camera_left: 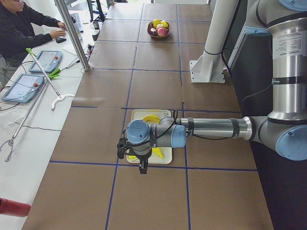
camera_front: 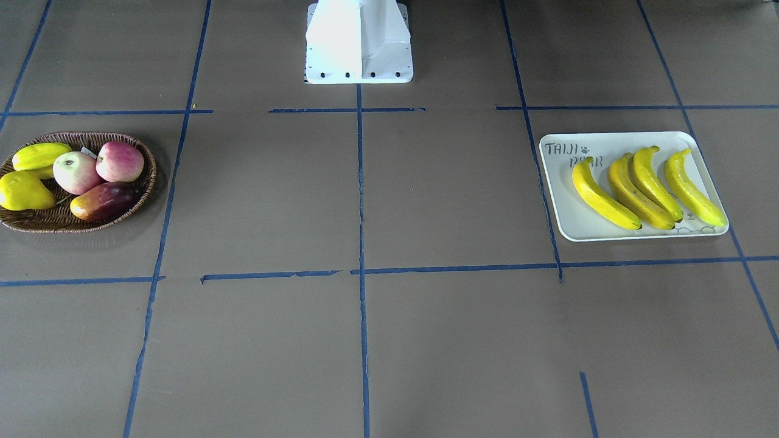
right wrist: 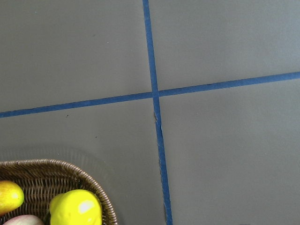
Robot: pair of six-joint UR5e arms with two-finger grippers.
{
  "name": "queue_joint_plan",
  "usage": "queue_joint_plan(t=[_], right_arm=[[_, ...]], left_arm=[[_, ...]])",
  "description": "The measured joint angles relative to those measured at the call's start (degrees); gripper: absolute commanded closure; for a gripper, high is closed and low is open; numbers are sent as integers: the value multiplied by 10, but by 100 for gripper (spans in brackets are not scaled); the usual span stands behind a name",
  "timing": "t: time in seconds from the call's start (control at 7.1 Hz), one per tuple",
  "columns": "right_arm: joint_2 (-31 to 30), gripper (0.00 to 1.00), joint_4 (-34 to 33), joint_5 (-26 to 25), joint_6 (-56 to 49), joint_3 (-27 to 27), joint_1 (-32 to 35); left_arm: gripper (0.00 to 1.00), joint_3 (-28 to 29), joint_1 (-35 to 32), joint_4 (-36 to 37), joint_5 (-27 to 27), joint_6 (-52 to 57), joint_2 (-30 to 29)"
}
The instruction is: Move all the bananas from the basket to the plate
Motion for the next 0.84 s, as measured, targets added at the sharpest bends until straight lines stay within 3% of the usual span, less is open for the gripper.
queue_joint_plan(t=[0.84], right_arm=[[3, 0, -53, -23, -62, 6, 12]], left_arm=[[0, 1, 0, -2, 0, 0, -3]])
